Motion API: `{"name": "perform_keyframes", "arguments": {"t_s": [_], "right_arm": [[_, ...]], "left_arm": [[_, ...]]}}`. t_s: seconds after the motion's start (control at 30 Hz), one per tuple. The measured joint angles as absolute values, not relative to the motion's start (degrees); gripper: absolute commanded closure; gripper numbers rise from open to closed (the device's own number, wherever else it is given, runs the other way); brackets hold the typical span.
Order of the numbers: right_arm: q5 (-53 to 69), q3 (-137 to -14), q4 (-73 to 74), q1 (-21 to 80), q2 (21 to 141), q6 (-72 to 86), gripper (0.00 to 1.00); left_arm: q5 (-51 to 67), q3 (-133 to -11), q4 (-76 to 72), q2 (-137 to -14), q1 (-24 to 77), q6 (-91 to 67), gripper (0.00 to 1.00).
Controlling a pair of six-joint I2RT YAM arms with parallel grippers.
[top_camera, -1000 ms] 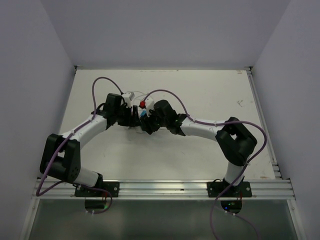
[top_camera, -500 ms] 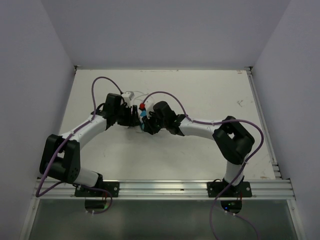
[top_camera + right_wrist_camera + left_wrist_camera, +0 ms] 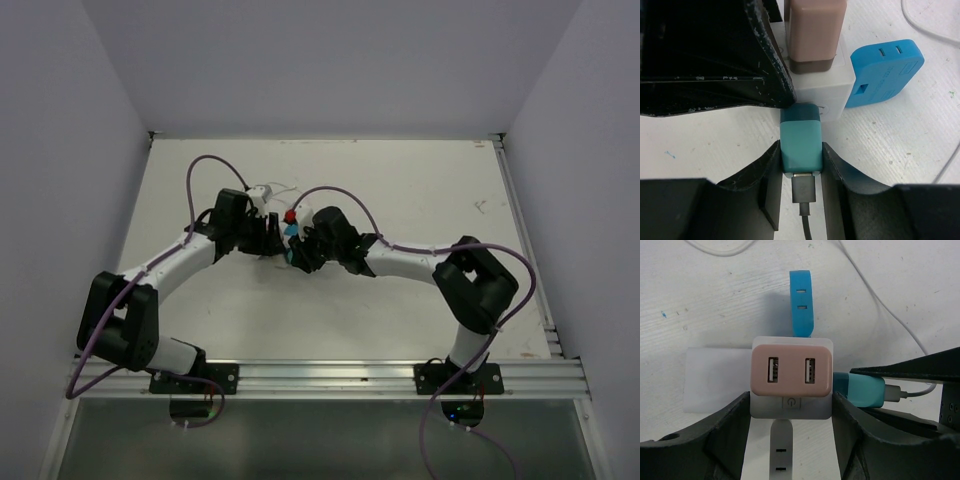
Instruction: Pull the plug off the socket
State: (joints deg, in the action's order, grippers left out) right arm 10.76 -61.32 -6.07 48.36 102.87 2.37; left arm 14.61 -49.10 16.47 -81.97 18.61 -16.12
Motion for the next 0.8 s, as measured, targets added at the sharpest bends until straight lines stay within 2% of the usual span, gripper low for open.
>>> {"name": "perform_keyframes", "arguments": {"t_s": [0.33, 0.53, 0.8], "right_arm": [[11.73, -58.67, -6.85, 47.66, 99.77, 3.05, 1.0], [11.73, -57.19, -3.57, 46.89, 97.34, 3.51, 1.0], [11.46, -55.86, -1.19, 46.61, 94.59, 4.34, 1.0]], "left_arm": [[13.26, -49.1, 16.67, -80.86, 19.64, -18.5, 1.0], [-0.36, -49.06, 17.3, -81.1, 18.79, -17.56, 1.0], [-3.25, -49.17, 17.32, -81.1, 19.68, -17.37, 1.0]]}}
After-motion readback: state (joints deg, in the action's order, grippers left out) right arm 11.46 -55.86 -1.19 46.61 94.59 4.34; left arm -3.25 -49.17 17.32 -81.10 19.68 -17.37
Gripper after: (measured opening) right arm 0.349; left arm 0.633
